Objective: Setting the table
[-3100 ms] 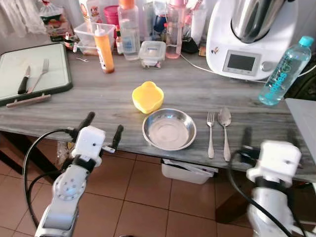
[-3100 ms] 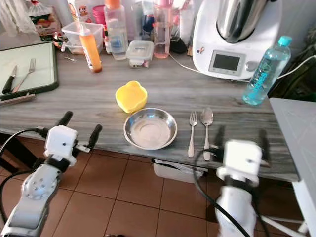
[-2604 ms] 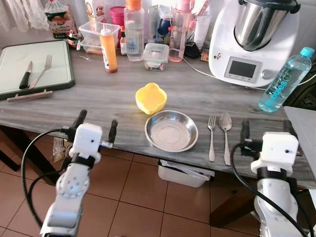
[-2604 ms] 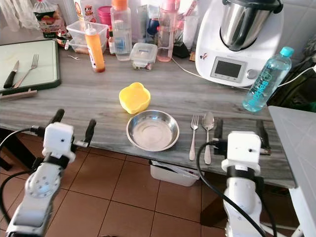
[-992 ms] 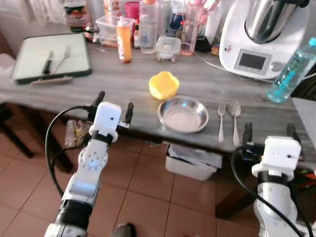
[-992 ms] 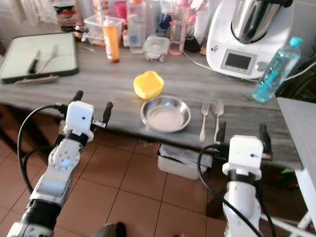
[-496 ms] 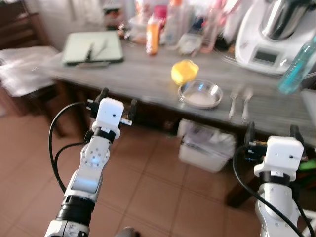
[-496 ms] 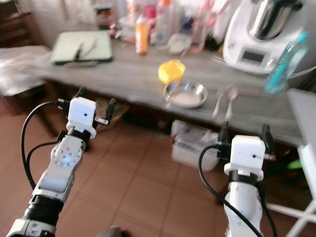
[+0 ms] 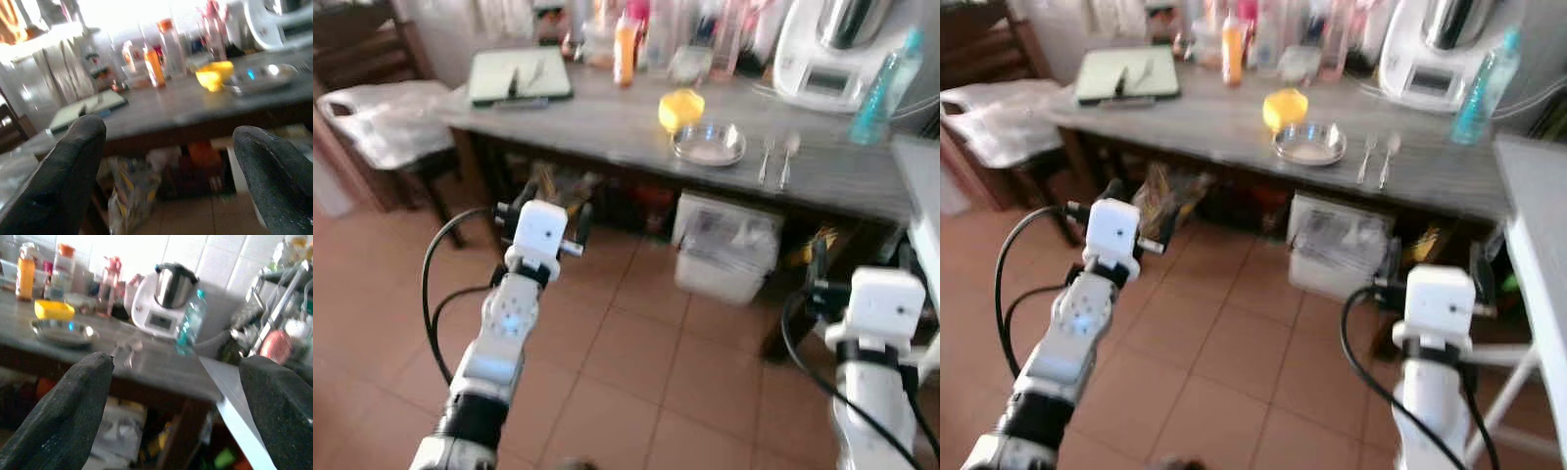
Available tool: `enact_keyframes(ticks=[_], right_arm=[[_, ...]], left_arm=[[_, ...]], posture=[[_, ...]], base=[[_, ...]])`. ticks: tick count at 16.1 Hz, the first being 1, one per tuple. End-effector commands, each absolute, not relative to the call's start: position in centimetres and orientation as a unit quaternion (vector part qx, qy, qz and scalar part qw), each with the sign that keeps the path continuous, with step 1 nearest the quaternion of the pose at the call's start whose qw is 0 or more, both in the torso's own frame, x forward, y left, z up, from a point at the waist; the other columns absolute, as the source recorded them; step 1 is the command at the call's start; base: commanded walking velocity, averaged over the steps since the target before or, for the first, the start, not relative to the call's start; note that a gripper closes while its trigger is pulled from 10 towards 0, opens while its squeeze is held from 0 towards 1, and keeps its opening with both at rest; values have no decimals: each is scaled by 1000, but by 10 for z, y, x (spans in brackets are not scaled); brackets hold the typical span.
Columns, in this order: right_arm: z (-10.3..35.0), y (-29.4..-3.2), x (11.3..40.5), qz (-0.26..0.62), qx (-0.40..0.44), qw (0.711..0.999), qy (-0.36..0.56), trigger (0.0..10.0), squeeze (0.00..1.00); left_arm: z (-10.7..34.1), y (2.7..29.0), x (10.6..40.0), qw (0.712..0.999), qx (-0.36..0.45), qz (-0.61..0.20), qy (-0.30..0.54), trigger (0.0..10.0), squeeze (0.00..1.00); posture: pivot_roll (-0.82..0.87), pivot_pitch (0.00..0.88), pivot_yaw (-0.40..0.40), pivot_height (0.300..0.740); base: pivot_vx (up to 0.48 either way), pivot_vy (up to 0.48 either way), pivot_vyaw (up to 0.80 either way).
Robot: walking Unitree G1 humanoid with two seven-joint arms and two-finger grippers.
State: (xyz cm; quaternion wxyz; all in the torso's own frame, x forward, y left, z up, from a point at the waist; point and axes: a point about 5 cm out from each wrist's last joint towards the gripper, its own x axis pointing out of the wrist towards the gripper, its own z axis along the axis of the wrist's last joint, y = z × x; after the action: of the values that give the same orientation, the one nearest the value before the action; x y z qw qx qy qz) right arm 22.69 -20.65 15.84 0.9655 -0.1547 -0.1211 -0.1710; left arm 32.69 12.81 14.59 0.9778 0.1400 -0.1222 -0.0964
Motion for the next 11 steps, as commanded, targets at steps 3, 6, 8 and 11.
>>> enact_keyframes(ticks=[3, 6, 8, 11], right_arm=[[163, -209, 225, -179, -159, 963, -126, 10000, 86], [160, -210, 221, -186, -161, 962, -119, 10000, 82], [160, -211, 221, -189, -162, 961, -118, 10000, 82], [160, -212, 221, -191, -163, 961, -118, 10000, 82]], left_arm=[[143, 113, 326, 974, 136, -134, -123, 10000, 0], [137, 105, 324, 971, 127, -166, -114, 10000, 0], [135, 99, 324, 969, 114, -190, -111, 10000, 0], [133, 91, 326, 968, 107, -198, -108, 10000, 0]], posture=[[50, 57, -7, 740], [40, 56, 1, 740], [36, 54, 5, 740], [31, 47, 2, 740]], base=[[-182, 0, 0], [0, 0, 0], [0, 0, 0], [0, 0, 0]])
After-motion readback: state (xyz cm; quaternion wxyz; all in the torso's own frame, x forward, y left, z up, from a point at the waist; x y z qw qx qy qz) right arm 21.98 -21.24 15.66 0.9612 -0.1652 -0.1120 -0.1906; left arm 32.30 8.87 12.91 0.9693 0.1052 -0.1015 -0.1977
